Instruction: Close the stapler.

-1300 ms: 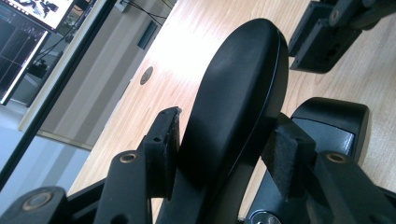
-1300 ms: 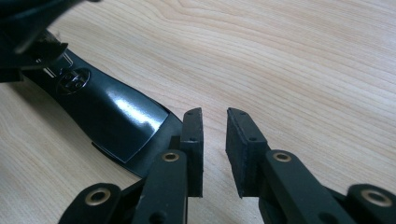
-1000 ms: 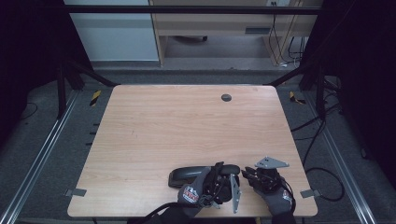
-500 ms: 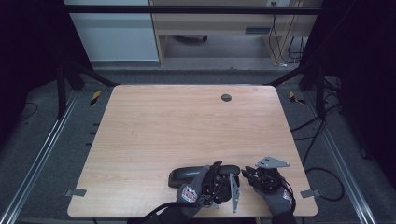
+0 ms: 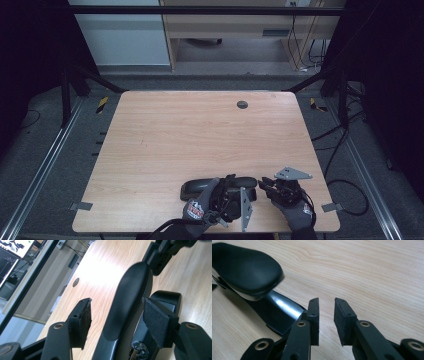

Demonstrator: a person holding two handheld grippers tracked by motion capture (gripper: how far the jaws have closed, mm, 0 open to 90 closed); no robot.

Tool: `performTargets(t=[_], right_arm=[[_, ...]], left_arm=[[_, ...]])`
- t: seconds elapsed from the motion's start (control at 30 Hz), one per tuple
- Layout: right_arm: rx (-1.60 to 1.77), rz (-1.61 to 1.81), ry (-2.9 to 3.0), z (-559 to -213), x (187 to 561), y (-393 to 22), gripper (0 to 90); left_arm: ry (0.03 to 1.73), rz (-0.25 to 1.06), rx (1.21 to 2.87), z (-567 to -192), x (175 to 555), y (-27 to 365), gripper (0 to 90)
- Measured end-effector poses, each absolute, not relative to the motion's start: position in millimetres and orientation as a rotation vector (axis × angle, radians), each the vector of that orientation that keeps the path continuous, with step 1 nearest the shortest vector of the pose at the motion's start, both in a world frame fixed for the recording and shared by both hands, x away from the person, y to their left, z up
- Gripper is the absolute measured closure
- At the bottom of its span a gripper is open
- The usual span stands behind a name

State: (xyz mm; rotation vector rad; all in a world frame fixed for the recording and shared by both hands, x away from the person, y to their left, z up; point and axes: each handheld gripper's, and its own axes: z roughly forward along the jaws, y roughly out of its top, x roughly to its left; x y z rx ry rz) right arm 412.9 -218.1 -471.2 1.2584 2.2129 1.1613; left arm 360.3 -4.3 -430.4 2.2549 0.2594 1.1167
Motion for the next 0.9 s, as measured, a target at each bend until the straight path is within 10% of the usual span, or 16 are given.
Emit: performTargets(t=[0.23,0.9], right_arm=[[1.264,1.196,2.18,-461,411,-220,89.7],[1.191,1.344,2.119,-427,405,-213,90.0]], left_arm=[[0.321,1.064,2.23,-421,361,11,39.3],[0.725,0.93,2.097,-402,395,111,38.1]])
